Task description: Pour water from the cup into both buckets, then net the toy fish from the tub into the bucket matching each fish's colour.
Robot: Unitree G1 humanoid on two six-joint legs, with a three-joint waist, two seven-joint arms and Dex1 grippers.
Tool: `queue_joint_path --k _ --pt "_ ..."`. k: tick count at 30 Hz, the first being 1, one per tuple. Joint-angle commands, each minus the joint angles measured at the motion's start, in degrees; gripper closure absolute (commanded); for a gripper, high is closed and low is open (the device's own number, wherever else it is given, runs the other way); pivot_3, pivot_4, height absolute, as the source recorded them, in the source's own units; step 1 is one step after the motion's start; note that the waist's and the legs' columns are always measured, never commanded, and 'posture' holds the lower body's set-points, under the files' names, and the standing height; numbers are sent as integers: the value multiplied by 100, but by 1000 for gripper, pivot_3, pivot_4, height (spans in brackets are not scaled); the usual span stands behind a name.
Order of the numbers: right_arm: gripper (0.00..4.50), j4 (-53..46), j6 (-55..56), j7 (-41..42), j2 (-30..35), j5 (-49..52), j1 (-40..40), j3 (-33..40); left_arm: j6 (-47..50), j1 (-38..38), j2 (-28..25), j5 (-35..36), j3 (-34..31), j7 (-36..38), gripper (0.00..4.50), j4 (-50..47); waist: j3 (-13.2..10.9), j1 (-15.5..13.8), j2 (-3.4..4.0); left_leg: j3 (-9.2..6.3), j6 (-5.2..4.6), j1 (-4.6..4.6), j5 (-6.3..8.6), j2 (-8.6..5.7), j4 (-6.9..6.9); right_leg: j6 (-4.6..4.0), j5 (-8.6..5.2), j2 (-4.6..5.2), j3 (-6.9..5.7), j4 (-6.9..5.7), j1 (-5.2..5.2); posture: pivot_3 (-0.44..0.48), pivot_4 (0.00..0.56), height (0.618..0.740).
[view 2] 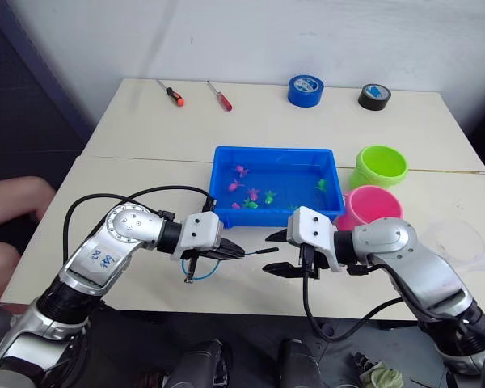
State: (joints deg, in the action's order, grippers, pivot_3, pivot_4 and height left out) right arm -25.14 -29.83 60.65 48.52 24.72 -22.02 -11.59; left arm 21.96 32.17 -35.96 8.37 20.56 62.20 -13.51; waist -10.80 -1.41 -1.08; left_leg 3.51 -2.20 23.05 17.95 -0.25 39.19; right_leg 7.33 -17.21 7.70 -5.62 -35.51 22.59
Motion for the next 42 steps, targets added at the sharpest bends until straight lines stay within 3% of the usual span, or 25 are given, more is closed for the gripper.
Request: queue_joint_path --k 1,15,18,20,28,31,33,37,41,42 --pt "2484 -15 275 129 -59 -186 -85 -77 -131 59 30 -13 -29 42 4500 -94 0 2 0 0 0 -1 0 0 0 0 0 0 0 -1 0 0 150 740" --pt "2484 152 267 254 -439 -314 -293 -181 -116 47 93 -25 8 81 4500 -116 0 6 0 -10 3 0 -1 1 1 0 0 -1 -13 -4 -2 0 150 740" --pt "3414 231 393 308 -405 -495 -280 -271 -107 46 118 -28 -2 55 4500 -122 0 0 0 -12 3 0 -2 1 2 1 0 0 -15 -5 -4 0 150 740" --pt "4318 284 498 300 -407 -609 -278 -286 -92 51 132 -18 -14 38 4500 -130 0 4 0 -12 3 0 -2 1 2 1 0 0 -15 -5 -5 0 150 740" --pt "4454 192 442 315 -400 -521 -314 -130 266 106 269 236 -239 -47 4500 -189 0 4 1 -13 4 0 -2 1 2 1 0 -2 -16 -6 -4 0 150 740" --pt "4500 -14 247 293 -334 -322 -291 92 701 90 376 719 -545 -14 3461 -256 0 0 0 -13 4 0 -2 1 2 1 0 -1 -16 -7 -5 0 150 740" --pt "4500 -275 -34 230 -227 -19 -227 455 1030 -41 407 1321 -1074 0 2807 -370 0 2 1 -15 4 0 -2 1 3 1 1 -1 -17 -6 -5 0 150 740" --pt "4500 -493 -578 96 172 521 -142 1519 1618 -659 -99 2513 -2331 391 1455 -493 -2 48 6 -27 8 1 -1 5 3 1 1 1 -20 -10 -5 0 150 740" --pt "4500 -193 -804 -116 465 567 -255 2045 2311 -788 -186 3192 -3140 -141 35 -381 -5 23 11 -44 21 -6 -8 8 2 -2 1 -2 -32 -7 -20 0 150 740" --pt "4500 -39 -757 -182 510 459 -311 2073 2355 -864 -226 3203 -3272 -258 35 -317 -5 11 11 -44 19 -5 -9 5 2 -2 1 0 -30 -7 -19 0 150 740"
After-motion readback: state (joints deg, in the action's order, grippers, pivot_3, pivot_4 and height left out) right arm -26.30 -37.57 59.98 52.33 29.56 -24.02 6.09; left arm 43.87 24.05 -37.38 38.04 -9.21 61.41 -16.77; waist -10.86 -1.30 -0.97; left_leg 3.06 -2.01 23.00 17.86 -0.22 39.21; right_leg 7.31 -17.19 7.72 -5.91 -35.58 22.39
